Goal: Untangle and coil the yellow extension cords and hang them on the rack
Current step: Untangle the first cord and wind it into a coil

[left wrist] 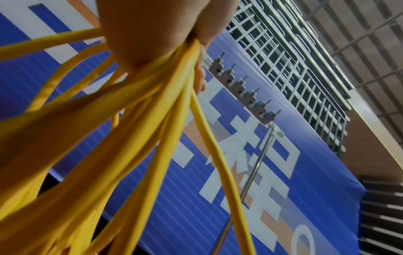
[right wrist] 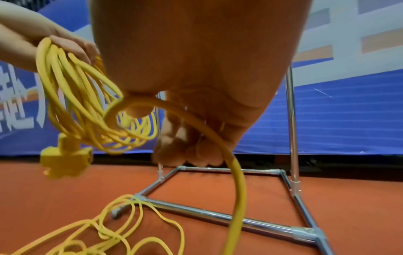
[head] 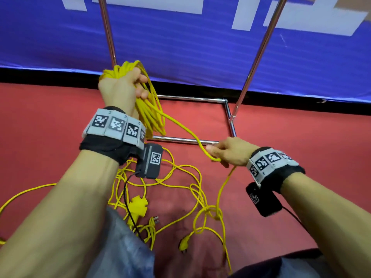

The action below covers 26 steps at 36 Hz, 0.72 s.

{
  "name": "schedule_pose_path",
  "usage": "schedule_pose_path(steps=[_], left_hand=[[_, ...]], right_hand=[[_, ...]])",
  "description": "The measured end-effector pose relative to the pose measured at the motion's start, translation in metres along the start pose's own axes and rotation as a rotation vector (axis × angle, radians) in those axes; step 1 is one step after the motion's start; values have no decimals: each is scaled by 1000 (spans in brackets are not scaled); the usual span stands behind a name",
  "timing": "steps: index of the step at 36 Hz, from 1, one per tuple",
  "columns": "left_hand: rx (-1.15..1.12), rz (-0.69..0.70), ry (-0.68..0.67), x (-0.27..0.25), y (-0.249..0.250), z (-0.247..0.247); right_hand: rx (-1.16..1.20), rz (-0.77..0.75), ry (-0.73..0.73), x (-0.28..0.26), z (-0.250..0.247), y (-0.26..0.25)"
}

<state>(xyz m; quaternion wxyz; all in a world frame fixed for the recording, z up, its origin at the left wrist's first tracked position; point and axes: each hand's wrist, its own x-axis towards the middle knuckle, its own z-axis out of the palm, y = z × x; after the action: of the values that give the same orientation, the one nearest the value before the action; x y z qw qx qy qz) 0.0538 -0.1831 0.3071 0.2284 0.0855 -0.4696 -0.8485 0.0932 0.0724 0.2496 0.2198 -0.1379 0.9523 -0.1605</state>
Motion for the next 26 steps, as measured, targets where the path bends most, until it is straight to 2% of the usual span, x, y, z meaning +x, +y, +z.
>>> schedule_pose_path(steps=[3,6,8,13,15,18,20,22,24,26], left_hand=[[29,18,68,6,3,-7],[74,-3,125,14,1,-11],[105,-21,144,18,0,-15],[133,-39,94,15,-2,-15],[150,-39,74,15,-2,-14],[179,-34,55,15,-3,-13],[231,-40,35,14,-7,-11],[277,-59,-4,10,-10,-7],[287,-97,-62,5,-10,-2],[279,-159,-119,-1,-9,2]], right_hand=[[198,21,-115,-3,-4,-1],[456,-47,-98,-6,-11,-9],[429,-62,-11,-4,-13,-10],[224,106,283,8,-17,-10],[369,207,420,10,-21,-7],[794,291,549,14,-29,-8],[1146,287,525,15,-34,-12],[1444,253,389,15,-39,-17],[1605,174,269,13,-42,-23],[1669,92,232,11,-44,-31]])
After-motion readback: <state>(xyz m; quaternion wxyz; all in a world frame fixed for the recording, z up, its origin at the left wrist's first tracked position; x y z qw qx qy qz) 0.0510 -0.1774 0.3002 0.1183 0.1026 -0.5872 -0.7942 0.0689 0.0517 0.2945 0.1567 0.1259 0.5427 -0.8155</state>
